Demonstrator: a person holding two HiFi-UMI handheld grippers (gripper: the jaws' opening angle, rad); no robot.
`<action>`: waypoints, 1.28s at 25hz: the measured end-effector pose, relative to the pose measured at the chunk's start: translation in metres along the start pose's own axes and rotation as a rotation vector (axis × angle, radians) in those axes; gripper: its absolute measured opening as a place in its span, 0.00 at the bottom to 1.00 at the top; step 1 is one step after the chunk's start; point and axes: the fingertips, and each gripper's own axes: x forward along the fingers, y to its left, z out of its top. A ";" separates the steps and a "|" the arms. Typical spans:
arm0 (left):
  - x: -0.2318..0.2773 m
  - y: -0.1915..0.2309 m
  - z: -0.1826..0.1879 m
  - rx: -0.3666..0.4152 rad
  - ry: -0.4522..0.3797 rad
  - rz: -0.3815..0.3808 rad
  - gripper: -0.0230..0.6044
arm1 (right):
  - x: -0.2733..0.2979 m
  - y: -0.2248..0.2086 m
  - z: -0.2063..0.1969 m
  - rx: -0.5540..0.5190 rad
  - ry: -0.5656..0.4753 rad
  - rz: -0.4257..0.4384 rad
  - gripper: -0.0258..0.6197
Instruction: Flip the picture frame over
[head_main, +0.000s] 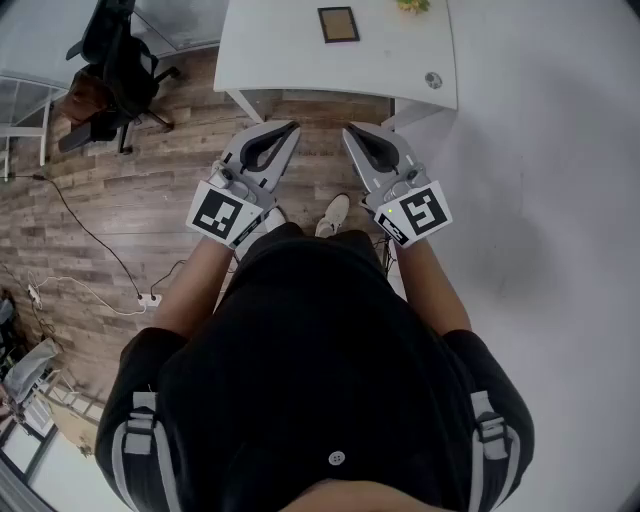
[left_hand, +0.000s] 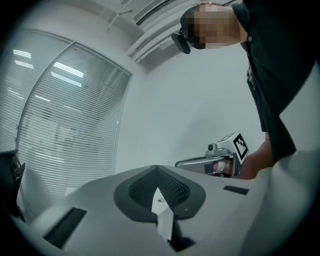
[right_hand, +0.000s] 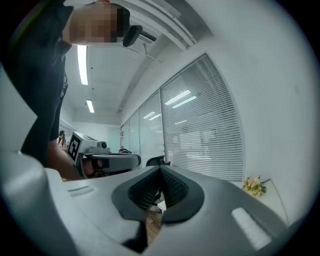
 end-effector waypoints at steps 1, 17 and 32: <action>-0.006 0.000 0.000 0.012 0.000 -0.001 0.04 | 0.002 0.007 0.001 -0.004 -0.003 0.000 0.05; -0.066 -0.014 -0.006 0.019 -0.012 0.036 0.04 | -0.013 0.057 -0.004 0.007 -0.004 -0.018 0.06; -0.040 -0.039 -0.004 0.017 -0.022 0.062 0.04 | -0.036 0.034 -0.006 0.018 -0.009 -0.003 0.10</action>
